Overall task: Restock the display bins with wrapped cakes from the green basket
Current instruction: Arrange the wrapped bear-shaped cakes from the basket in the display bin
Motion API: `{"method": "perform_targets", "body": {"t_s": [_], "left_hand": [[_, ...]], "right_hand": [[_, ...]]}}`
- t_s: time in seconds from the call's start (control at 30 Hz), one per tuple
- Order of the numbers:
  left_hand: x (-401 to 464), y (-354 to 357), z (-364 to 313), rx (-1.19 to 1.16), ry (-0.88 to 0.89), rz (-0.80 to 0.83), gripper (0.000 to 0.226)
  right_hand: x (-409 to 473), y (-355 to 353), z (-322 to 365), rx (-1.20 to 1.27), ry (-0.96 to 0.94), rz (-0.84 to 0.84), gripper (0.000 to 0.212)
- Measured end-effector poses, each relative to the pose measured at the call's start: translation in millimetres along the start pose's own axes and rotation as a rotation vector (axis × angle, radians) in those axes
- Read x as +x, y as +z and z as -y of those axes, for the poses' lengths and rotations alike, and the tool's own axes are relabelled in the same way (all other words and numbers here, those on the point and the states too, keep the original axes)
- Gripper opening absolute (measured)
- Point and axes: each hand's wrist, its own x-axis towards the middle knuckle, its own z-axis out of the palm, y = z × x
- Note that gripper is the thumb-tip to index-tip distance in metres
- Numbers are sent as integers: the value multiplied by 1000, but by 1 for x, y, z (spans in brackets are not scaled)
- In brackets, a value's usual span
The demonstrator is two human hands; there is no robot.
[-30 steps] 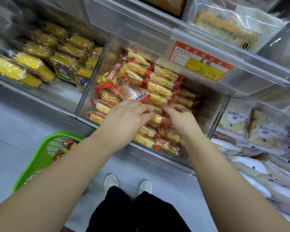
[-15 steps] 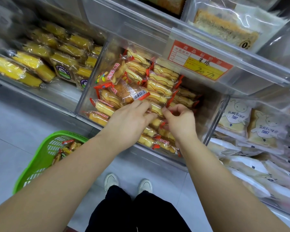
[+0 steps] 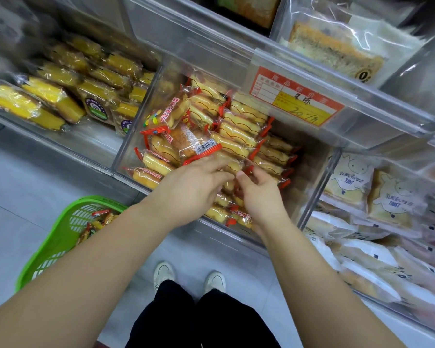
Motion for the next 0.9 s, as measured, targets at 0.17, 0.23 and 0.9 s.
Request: {"method": "perform_targets", "body": {"t_s": [0.17, 0.23, 0.9], "left_hand": [[-13, -29, 9, -220, -46, -437, 20], [-14, -36, 18, -220, -155, -602, 16], [-10, -35, 36, -764, -524, -807, 26]], "right_hand": [[2, -19, 16, -215, -200, -182, 37], [-1, -12, 29, -354, -417, -214, 28], [-5, -15, 39, 360, -166, 147, 26]]}}
